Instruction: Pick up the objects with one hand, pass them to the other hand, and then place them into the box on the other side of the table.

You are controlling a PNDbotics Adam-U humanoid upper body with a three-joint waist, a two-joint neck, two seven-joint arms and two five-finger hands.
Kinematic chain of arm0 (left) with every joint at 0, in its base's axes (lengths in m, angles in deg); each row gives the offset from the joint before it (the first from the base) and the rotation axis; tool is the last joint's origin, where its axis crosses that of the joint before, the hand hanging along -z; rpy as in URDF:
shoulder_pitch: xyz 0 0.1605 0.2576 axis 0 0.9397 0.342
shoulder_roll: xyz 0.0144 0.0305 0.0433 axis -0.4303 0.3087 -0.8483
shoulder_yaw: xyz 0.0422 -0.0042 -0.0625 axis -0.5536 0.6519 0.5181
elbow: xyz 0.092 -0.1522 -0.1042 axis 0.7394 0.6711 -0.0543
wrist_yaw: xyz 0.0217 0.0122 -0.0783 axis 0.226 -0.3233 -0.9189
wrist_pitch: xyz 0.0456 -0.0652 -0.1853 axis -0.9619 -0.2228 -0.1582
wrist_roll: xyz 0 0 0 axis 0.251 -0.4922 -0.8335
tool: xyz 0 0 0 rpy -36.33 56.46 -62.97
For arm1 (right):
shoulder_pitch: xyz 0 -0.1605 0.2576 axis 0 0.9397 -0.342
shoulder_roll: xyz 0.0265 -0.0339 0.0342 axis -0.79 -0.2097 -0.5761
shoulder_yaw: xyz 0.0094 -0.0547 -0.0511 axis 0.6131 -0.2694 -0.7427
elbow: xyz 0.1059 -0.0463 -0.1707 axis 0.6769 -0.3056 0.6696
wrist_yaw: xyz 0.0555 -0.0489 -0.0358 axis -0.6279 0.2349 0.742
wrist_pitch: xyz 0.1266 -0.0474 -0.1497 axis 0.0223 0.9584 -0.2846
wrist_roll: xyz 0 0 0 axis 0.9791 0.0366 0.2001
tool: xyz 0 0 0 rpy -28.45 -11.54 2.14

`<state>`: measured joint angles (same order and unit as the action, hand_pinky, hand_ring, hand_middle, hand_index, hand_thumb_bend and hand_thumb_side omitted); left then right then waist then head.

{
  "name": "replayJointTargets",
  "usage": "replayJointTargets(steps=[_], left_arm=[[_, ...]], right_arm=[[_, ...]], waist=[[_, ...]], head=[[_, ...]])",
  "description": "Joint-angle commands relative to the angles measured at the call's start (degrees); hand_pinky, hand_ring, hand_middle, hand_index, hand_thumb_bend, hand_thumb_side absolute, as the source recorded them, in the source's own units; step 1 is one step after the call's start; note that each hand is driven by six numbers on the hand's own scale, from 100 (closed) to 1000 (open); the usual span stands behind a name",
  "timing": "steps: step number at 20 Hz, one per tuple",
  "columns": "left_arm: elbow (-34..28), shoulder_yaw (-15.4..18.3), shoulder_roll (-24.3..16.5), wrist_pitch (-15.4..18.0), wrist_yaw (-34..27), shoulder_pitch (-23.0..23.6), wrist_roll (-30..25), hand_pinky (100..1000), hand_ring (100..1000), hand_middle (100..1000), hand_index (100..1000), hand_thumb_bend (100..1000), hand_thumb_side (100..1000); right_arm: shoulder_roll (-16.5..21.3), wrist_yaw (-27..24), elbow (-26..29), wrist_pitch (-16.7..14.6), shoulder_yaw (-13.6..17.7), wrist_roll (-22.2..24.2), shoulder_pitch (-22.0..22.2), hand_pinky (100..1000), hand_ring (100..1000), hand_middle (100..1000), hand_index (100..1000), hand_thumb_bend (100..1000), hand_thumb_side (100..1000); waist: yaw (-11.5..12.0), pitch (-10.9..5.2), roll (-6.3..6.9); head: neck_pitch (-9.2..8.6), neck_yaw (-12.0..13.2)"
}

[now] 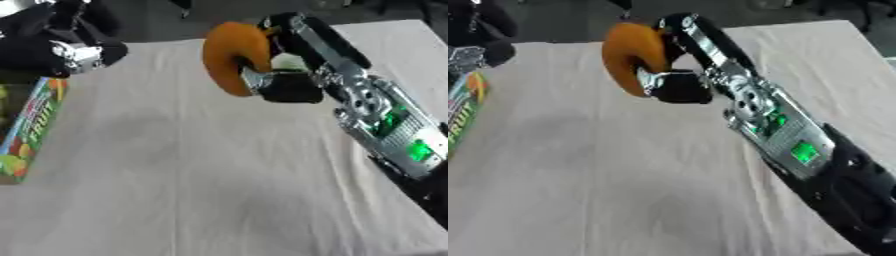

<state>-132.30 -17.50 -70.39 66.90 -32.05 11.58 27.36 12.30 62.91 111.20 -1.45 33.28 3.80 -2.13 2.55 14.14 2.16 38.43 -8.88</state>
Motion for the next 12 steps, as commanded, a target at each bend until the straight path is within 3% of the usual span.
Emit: replayJointTargets(steps=[1,12], left_arm=[[-0.66,0.06,-0.83,0.86,-0.14,-1.26,-0.73,669,749,647,722,448,462],[-1.63,-0.85,-0.27,5.29,-0.72,-2.64,-6.84,699,775,680,742,551,434]], right_arm=[[-0.15,-0.6,1.24,-1.0,0.25,0.08,-1.1,646,427,327,552,100,100],[-2.28,-1.02,1.24,-2.53,-1.34,1.5,-2.57,649,426,328,551,100,100]], waist=[[0.2,-1.55,0.1],[0.57,-1.56,0.34]], head=[[-0.29,0.32],[-0.34,0.18]])
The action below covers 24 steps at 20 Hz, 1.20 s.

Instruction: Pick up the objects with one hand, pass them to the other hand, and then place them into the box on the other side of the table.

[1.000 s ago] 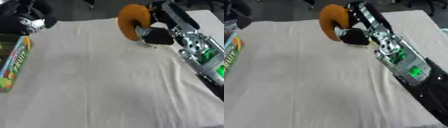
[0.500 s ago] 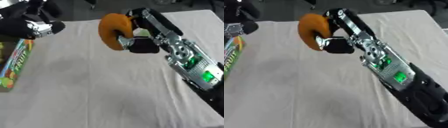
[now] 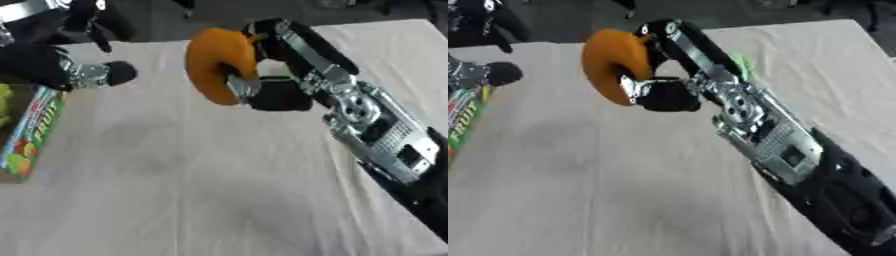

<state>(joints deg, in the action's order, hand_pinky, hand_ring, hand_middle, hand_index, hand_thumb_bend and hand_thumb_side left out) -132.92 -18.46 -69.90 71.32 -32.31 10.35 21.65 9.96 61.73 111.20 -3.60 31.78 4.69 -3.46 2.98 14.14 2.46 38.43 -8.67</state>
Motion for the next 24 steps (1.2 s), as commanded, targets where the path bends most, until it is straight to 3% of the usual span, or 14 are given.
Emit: replayJointTargets(steps=[1,7,14,17,24], left_arm=[[-1.09,0.06,-0.69,1.2,-0.65,-1.48,-1.55,700,775,680,742,554,434],[-1.67,-0.71,0.22,2.06,-1.87,-2.2,-2.64,698,774,677,741,547,440],[-1.95,-1.71,1.46,0.69,-3.72,-2.7,-2.12,687,771,672,743,528,462],[-2.12,-1.91,1.85,-0.17,-4.26,-2.7,-0.6,679,767,665,739,506,469],[-2.19,-2.34,2.44,-2.05,-2.96,-2.62,4.04,681,773,676,757,560,462]], right_arm=[[-0.06,0.3,1.24,-0.42,0.06,0.9,-1.38,649,426,328,551,100,100],[-1.13,1.95,1.24,1.31,-0.19,0.46,-2.31,616,401,304,529,122,100],[-2.0,4.01,1.24,2.68,-0.86,0.53,-3.24,608,395,298,522,160,100],[-2.42,4.64,1.24,2.82,-1.05,0.98,-3.61,607,394,298,522,164,100],[-3.07,5.09,1.24,2.75,-1.41,1.54,-3.98,604,392,296,520,174,100]], waist=[[0.13,-1.55,0.04],[0.1,-1.56,-0.01],[0.11,-1.56,-0.11],[0.11,-1.57,-0.11],[0.08,-1.53,-0.18]], head=[[-0.35,-0.03],[-0.28,-0.02],[-0.39,-0.23],[-0.41,-0.42],[-0.68,-0.58]])
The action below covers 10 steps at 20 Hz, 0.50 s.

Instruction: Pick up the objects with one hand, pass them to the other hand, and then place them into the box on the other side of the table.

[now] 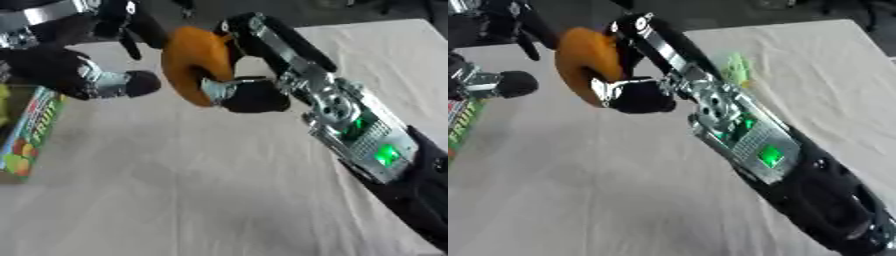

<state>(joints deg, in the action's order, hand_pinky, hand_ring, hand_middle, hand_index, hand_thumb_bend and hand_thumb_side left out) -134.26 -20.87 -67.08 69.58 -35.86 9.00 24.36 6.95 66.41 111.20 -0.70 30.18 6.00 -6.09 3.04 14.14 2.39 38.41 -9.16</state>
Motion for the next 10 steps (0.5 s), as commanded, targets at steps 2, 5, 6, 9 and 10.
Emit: replayJointTargets(steps=[2,5,6,9,10], left_arm=[[-0.97,0.12,-0.38,-0.46,1.28,-1.24,2.23,687,781,688,762,587,459],[-0.98,0.25,-0.38,-0.68,2.76,-1.16,3.47,694,786,693,764,637,454],[-1.02,0.24,-0.38,-0.7,3.35,-1.15,3.72,694,787,694,764,646,453],[-1.1,0.15,-0.22,-0.54,4.15,-1.15,3.79,698,790,699,770,665,450],[-1.14,0.15,-0.18,-0.45,4.3,-1.19,3.74,700,792,702,771,668,445]], right_arm=[[-0.14,0.39,1.24,-0.29,0.08,0.39,-1.4,604,392,296,520,177,100],[-0.19,0.43,1.24,-0.37,0.04,0.54,-1.41,603,391,295,519,181,100],[-0.2,0.4,1.24,-0.41,0.02,0.56,-1.41,603,391,295,519,183,100],[-0.26,0.2,1.24,-0.54,-0.06,0.69,-1.5,602,390,294,518,186,100],[-0.29,0.15,1.24,-0.6,-0.08,0.71,-1.52,601,390,294,518,187,100]], waist=[[0.02,-1.53,-0.14],[0.02,-1.55,-0.16],[0.01,-1.55,-0.16],[-0.01,-1.55,-0.16],[-0.01,-1.54,-0.15]], head=[[-0.68,-0.07],[-0.78,-0.03],[-0.82,-0.03],[-0.91,-0.02],[-0.91,-0.01]])
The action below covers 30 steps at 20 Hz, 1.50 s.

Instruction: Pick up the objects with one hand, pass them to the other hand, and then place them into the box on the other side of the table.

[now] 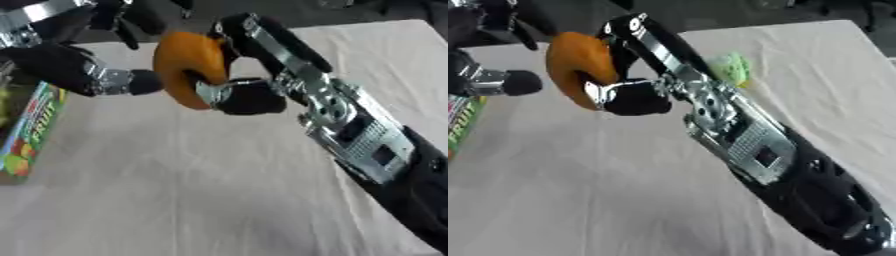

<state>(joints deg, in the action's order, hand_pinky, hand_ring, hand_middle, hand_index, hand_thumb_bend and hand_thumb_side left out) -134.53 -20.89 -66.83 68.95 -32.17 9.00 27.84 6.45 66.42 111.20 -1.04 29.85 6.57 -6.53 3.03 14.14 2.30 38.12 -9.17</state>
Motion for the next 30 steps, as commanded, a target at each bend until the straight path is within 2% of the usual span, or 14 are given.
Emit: replayJointTargets(steps=[1,14,21,25,30], left_arm=[[-0.87,0.23,-0.42,0.24,0.83,-1.2,0.34,702,793,703,773,673,440],[-0.29,-0.75,0.2,2.21,-2.14,-1.38,-3.61,707,801,700,763,696,455],[2.25,-1.03,1.02,3.66,-3.08,-1.87,-7.73,703,799,694,760,664,465],[3.4,-0.95,1.78,3.53,-2.11,-1.95,-6.87,699,796,696,761,673,464],[4.04,-0.17,1.99,3.16,0.61,-1.83,-3.12,693,792,692,763,704,443]], right_arm=[[0.19,0.08,1.24,-0.33,0.23,0.17,-1.08,601,389,294,518,188,100],[0.12,-0.31,1.24,-0.69,-0.02,0.84,-1.74,601,388,293,516,199,100],[-0.06,-0.78,1.24,-1.45,-0.09,2.6,-2.76,602,387,292,515,202,100],[-0.26,-0.9,1.24,-1.8,-0.13,3.31,-2.98,602,385,291,515,205,100],[0.13,-1.2,1.24,-2.65,-0.01,3.85,-2.64,600,384,290,513,209,100]], waist=[[-0.02,-1.54,-0.04],[-0.01,-1.65,-0.09],[0.11,-1.64,-0.2],[0.1,-1.59,-0.28],[0.04,-1.53,-0.33]], head=[[-0.62,0.01],[-0.38,0.15],[-0.25,0.12],[-0.31,0.14],[-0.44,0.13]])
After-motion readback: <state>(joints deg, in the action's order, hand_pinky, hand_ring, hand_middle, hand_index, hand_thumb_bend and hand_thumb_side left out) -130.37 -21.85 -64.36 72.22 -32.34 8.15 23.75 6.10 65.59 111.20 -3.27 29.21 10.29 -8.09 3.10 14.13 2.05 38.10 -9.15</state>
